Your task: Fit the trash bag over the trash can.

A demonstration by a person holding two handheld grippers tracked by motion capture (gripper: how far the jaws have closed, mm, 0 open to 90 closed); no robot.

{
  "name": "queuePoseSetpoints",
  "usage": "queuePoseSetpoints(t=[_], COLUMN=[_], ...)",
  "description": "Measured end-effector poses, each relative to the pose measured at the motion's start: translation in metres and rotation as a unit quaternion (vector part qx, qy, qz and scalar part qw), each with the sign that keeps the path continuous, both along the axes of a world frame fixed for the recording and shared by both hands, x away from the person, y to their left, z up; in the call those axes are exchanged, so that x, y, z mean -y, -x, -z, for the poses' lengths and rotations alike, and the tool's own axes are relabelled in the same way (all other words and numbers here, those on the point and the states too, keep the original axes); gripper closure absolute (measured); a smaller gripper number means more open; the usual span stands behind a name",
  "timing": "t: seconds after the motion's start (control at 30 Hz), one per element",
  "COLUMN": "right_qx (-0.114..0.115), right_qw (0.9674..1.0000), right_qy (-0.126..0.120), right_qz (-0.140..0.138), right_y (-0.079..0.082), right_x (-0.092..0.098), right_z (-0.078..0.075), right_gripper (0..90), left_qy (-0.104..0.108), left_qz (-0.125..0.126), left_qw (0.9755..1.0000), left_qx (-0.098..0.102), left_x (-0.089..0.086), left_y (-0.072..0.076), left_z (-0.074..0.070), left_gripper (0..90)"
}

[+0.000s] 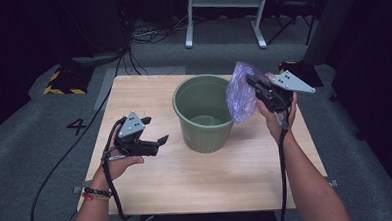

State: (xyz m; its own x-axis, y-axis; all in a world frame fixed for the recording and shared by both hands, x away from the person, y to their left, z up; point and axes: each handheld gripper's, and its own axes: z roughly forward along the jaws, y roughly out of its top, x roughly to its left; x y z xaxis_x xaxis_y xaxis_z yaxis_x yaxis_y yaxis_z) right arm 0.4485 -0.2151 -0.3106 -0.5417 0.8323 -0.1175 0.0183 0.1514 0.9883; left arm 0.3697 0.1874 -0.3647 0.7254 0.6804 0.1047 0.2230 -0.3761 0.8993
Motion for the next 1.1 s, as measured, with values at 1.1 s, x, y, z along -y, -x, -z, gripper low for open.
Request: queuePoseSetpoints(t=[1.1], right_qx=[0.001], right_qw=[0.9988], right_qy=[0.031], right_qz=[-0.039], right_y=[0.009], right_x=[-0.053], right_z=[0.015], right_gripper=[87.8], left_qy=[-0.024], left_qz=[0.042], left_qw=[0.9988], left_qx=[0.011], left_x=[0.142], left_y=[-0.043], left_z=[-0.045], left_gripper=[19.6])
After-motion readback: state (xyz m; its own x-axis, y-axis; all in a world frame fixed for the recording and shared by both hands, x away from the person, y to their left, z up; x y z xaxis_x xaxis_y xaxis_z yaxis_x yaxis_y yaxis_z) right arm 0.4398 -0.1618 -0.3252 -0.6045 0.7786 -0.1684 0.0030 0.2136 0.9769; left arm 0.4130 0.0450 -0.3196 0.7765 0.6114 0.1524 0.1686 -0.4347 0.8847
